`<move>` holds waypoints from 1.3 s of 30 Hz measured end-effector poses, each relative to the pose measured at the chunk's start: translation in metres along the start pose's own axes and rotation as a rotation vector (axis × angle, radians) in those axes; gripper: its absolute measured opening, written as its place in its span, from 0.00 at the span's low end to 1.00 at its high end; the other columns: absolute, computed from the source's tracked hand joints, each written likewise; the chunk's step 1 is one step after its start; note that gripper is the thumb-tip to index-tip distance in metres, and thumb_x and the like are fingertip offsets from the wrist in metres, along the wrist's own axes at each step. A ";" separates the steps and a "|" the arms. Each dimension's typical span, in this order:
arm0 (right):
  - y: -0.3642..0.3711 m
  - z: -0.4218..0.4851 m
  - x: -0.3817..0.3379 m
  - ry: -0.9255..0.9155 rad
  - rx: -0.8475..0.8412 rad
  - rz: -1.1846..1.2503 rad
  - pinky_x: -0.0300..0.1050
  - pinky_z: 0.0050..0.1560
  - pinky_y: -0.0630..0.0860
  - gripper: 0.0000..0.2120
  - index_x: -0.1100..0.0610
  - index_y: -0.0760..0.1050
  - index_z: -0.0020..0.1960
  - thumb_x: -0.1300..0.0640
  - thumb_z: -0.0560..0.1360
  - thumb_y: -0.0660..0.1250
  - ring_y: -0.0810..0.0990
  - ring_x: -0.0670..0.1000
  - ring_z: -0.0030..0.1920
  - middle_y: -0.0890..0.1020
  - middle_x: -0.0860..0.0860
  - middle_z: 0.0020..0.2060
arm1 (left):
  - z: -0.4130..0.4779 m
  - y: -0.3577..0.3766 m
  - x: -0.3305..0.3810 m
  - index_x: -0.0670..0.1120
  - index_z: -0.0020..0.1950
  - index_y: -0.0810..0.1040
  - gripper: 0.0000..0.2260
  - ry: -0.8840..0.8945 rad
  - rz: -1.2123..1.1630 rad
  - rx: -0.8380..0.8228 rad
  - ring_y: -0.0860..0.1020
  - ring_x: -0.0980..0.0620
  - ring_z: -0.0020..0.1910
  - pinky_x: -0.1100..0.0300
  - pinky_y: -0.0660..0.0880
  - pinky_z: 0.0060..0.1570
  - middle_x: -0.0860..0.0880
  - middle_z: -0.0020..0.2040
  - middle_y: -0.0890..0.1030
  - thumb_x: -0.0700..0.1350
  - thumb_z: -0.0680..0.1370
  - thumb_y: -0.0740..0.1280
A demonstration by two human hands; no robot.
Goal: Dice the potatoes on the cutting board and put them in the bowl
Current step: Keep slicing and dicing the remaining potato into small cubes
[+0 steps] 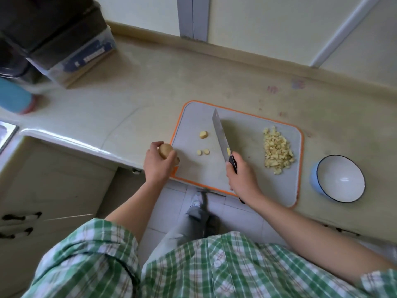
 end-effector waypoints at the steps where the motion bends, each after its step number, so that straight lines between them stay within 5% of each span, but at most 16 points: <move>1: 0.003 -0.004 -0.003 -0.015 -0.022 -0.009 0.59 0.35 0.75 0.02 0.50 0.66 0.48 0.57 0.78 0.57 0.73 0.59 0.32 0.74 0.52 0.32 | -0.004 -0.001 -0.003 0.49 0.63 0.72 0.21 -0.006 0.007 0.002 0.76 0.46 0.52 0.55 0.71 0.50 0.45 0.55 0.77 0.51 0.72 0.68; 4: 0.017 -0.010 -0.012 -0.046 -0.052 -0.075 0.49 0.35 0.68 0.07 0.55 0.69 0.57 0.59 0.80 0.57 0.74 0.59 0.36 0.76 0.53 0.36 | -0.015 -0.005 -0.006 0.50 0.63 0.72 0.24 0.002 -0.009 -0.002 0.76 0.47 0.51 0.57 0.69 0.49 0.46 0.55 0.77 0.54 0.69 0.67; 12: 0.065 -0.022 -0.046 -0.033 -0.058 -0.108 0.47 0.37 0.65 0.18 0.56 0.64 0.70 0.57 0.82 0.56 0.75 0.60 0.41 0.77 0.57 0.42 | -0.013 -0.021 -0.012 0.51 0.62 0.72 0.26 0.033 -0.027 -0.089 0.77 0.47 0.50 0.50 0.75 0.54 0.47 0.54 0.78 0.56 0.66 0.65; 17: 0.082 -0.018 -0.065 -0.023 0.039 -0.045 0.48 0.36 0.63 0.07 0.61 0.69 0.56 0.60 0.80 0.56 0.69 0.59 0.34 0.71 0.55 0.33 | 0.001 -0.033 -0.015 0.50 0.64 0.71 0.27 0.088 -0.011 -0.181 0.78 0.47 0.50 0.48 0.76 0.54 0.46 0.54 0.77 0.57 0.66 0.65; 21: 0.067 -0.020 -0.060 0.031 0.169 0.001 0.46 0.36 0.62 0.10 0.59 0.70 0.60 0.59 0.81 0.57 0.67 0.54 0.33 0.69 0.48 0.30 | 0.010 -0.033 -0.013 0.50 0.65 0.71 0.29 0.142 0.049 -0.269 0.78 0.45 0.50 0.47 0.76 0.54 0.45 0.54 0.77 0.57 0.65 0.65; 24: 0.067 -0.027 -0.053 0.052 0.166 0.017 0.46 0.34 0.60 0.02 0.58 0.68 0.50 0.59 0.80 0.57 0.65 0.52 0.30 0.66 0.47 0.28 | 0.012 -0.028 -0.006 0.49 0.65 0.71 0.29 0.169 0.058 -0.309 0.77 0.45 0.51 0.47 0.76 0.55 0.46 0.54 0.77 0.56 0.65 0.65; 34: -0.003 -0.026 -0.025 0.169 0.274 0.170 0.43 0.27 0.67 0.12 0.49 0.65 0.37 0.53 0.78 0.63 0.70 0.53 0.25 0.70 0.49 0.25 | 0.002 0.028 0.039 0.51 0.62 0.72 0.26 0.258 0.075 -0.442 0.79 0.47 0.47 0.53 0.78 0.47 0.46 0.54 0.77 0.53 0.65 0.69; 39: -0.060 -0.021 0.005 0.221 0.306 0.103 0.54 0.27 0.74 0.11 0.55 0.63 0.37 0.55 0.77 0.61 0.74 0.55 0.21 0.72 0.58 0.25 | -0.011 0.093 0.074 0.51 0.63 0.75 0.20 0.238 0.000 -0.555 0.76 0.54 0.39 0.64 0.74 0.37 0.48 0.48 0.75 0.40 0.72 0.72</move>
Point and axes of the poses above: each hand's wrist, its own z-axis towards the middle knuckle, its own y-axis out of the palm, x = y × z, the point moved 7 cm from there along z, towards the middle knuckle
